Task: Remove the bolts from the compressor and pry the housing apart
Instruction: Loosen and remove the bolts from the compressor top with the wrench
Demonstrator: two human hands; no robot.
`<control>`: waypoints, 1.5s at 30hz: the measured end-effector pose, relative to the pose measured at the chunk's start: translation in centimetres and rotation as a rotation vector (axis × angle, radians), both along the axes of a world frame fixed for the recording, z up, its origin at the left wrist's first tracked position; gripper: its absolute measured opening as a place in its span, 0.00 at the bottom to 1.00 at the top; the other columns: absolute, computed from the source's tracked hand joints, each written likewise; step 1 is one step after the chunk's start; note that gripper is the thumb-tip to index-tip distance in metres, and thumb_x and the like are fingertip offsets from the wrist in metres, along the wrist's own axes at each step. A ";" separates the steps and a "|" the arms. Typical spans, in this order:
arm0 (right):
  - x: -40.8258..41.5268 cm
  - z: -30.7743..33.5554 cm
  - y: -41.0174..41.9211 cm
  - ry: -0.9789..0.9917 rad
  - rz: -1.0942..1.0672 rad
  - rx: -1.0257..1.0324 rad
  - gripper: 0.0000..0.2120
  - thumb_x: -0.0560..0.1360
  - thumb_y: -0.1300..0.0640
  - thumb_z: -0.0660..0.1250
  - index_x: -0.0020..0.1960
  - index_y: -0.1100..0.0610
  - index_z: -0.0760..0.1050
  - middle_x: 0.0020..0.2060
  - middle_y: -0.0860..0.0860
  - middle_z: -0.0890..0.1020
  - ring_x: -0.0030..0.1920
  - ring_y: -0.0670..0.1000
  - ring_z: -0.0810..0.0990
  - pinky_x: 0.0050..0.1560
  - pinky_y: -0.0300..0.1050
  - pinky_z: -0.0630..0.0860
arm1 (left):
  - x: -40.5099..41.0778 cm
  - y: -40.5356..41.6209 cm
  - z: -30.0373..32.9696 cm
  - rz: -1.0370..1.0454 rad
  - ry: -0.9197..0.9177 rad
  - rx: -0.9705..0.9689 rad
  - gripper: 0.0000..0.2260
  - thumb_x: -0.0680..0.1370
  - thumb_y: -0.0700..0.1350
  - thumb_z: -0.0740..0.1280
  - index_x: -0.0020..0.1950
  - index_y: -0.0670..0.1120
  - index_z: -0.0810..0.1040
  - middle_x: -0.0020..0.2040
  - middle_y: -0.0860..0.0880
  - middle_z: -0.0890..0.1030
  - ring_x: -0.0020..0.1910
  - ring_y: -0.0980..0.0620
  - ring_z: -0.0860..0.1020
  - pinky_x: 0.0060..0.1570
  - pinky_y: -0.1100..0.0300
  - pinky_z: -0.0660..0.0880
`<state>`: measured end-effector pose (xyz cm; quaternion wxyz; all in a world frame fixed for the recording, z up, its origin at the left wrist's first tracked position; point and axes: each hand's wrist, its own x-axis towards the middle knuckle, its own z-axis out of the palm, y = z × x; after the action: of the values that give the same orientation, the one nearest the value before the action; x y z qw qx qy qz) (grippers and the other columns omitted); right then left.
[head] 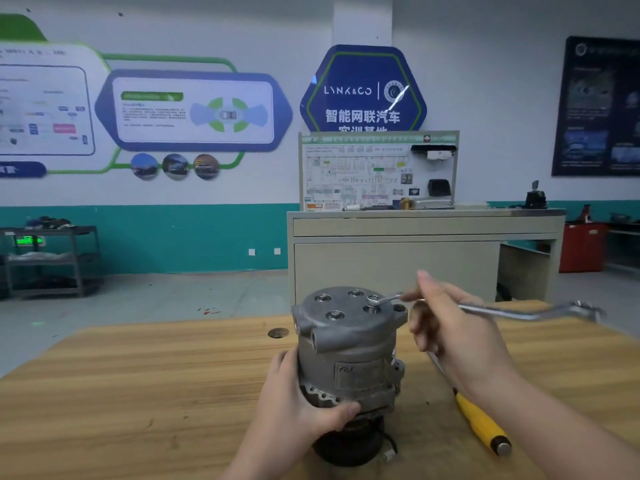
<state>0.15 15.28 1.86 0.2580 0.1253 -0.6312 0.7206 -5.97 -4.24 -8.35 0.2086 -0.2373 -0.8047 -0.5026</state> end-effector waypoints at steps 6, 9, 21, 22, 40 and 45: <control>-5.6 3.9 1.3 -0.478 0.040 -0.167 0.10 0.75 0.59 0.70 0.38 0.63 0.74 0.19 0.48 0.72 0.16 0.41 0.66 0.15 0.30 0.60 | 0.0 0.0 -0.1 0.007 0.008 -0.002 0.39 0.53 0.67 0.77 0.61 0.60 0.72 0.55 0.60 0.73 0.56 0.71 0.71 0.50 0.78 0.67; -7.3 6.3 -0.6 -0.580 -0.068 0.267 0.12 0.73 0.55 0.72 0.39 0.62 0.76 0.18 0.47 0.71 0.17 0.41 0.65 0.17 0.31 0.61 | 0.0 -0.2 -0.2 0.005 -0.004 -0.018 0.39 0.54 0.69 0.76 0.62 0.62 0.70 0.56 0.62 0.72 0.56 0.72 0.70 0.51 0.76 0.68; 0.3 2.1 -4.5 0.306 -0.367 1.125 0.17 0.73 0.38 0.64 0.35 0.50 0.72 0.31 0.45 0.76 0.35 0.46 0.74 0.34 0.41 0.69 | -0.4 -0.5 -0.4 0.000 0.005 -0.023 0.40 0.54 0.67 0.76 0.64 0.59 0.71 0.56 0.60 0.74 0.57 0.70 0.71 0.56 0.73 0.69; 1.0 1.1 -3.4 0.296 -0.332 0.900 0.20 0.72 0.36 0.62 0.34 0.51 0.73 0.29 0.46 0.75 0.32 0.44 0.74 0.32 0.38 0.69 | -0.4 -0.4 -0.4 0.003 0.016 -0.032 0.38 0.54 0.67 0.76 0.62 0.61 0.71 0.56 0.60 0.73 0.57 0.71 0.70 0.56 0.74 0.68; -5.4 8.4 -6.4 -0.328 -0.200 1.128 0.15 0.72 0.46 0.72 0.45 0.58 0.83 0.24 0.49 0.76 0.23 0.46 0.71 0.26 0.37 0.68 | -0.3 -0.6 0.0 0.003 -0.004 -0.029 0.40 0.55 0.67 0.76 0.64 0.60 0.70 0.57 0.62 0.72 0.58 0.69 0.71 0.58 0.69 0.70; -0.2 2.7 -4.9 0.155 -0.266 1.009 0.23 0.64 0.31 0.67 0.35 0.51 0.78 0.28 0.46 0.77 0.30 0.43 0.72 0.32 0.43 0.72 | 0.0 -0.8 0.0 -0.011 0.007 -0.016 0.34 0.55 0.66 0.76 0.59 0.60 0.73 0.53 0.62 0.76 0.55 0.72 0.72 0.51 0.77 0.68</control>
<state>-0.08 10.38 4.56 0.3010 0.2056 -0.8891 0.2769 -6.01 -4.99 -8.30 0.2067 -0.2452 -0.8066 -0.4965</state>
